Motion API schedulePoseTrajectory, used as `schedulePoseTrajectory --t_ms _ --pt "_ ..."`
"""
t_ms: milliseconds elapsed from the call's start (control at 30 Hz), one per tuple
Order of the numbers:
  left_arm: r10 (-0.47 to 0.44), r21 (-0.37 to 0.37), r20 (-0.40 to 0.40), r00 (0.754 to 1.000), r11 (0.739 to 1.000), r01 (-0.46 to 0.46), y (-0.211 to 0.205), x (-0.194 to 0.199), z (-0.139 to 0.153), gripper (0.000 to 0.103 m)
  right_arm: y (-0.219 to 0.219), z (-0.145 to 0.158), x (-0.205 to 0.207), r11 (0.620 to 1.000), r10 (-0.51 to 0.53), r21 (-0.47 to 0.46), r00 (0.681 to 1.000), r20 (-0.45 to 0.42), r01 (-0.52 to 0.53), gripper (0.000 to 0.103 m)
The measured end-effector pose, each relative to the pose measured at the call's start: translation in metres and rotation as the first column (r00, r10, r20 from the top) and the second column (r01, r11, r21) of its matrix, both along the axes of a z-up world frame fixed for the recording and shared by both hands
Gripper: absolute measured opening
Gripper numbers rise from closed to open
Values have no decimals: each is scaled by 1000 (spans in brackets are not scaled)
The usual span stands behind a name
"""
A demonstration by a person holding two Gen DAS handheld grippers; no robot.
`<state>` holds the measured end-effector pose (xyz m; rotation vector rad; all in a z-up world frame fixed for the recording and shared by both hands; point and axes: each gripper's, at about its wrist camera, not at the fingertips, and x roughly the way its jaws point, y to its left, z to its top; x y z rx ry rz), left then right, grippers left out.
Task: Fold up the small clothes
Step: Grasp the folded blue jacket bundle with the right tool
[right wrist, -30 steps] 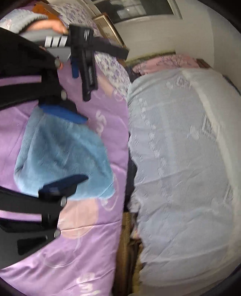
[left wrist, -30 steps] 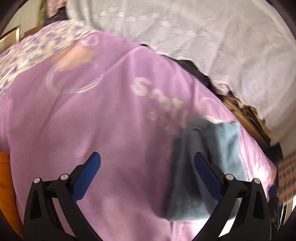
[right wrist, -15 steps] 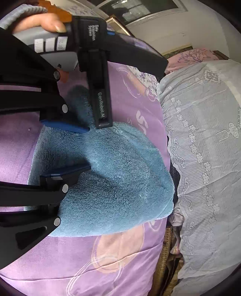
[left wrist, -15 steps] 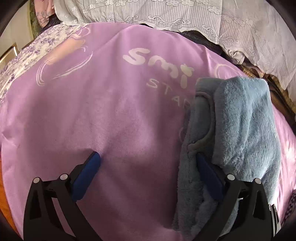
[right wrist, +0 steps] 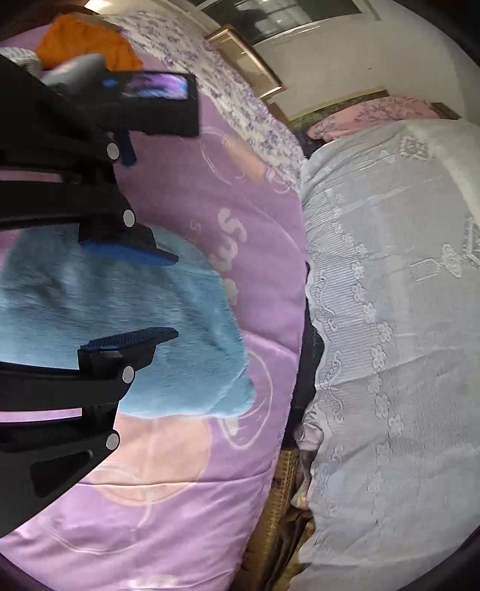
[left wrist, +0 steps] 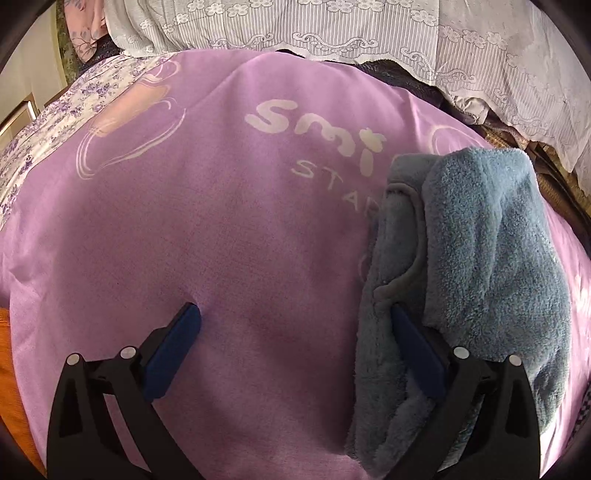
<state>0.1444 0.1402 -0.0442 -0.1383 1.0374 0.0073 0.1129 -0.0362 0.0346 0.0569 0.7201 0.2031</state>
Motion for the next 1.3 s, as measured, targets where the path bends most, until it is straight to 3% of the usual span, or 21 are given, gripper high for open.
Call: schedulePoseTrajectory --t_ms 133,267,333,467,600,733,833,933,1000,1100,1300 --pt "-3 29 -14 1000 1000 4 -1 1 -2 99 16 -16 42 997 12 -70 997 -80 -17 35" --pt "9 48 -30 1000 999 -7 -1 3 -5 99 19 -67 77 997 7 -70 973 -233 -24 35" --pt "18 62 -24 1000 998 -16 -3 5 -8 99 13 -80 78 1000 1 -23 977 -213 -6 35" --pt "21 49 -16 1000 999 -20 -1 3 -7 99 8 -73 71 1000 9 19 982 -190 -6 35" --pt "12 -8 8 1000 1000 -12 6 -6 13 99 -14 -34 42 993 5 115 996 -93 6 35" --pt "11 -2 103 995 1000 -10 9 -24 45 99 -33 -9 -4 995 -10 96 1000 -8 11 36" --pt "-49 -30 126 991 998 53 1 -29 50 99 -42 -18 -27 998 -17 64 1000 -2 18 36" --pt "-55 80 68 996 996 49 -17 -19 27 99 -48 -46 -35 996 -19 84 999 -49 23 36" --pt "-34 122 33 999 992 30 -22 -10 5 99 -50 -66 -40 994 -41 105 999 -27 43 36" --pt "-24 89 24 999 996 22 -17 -7 2 99 -41 -78 -46 997 -52 61 998 38 49 37" --pt "-27 87 67 997 996 21 -17 -13 7 99 -54 -78 -48 990 -51 136 998 47 45 37"
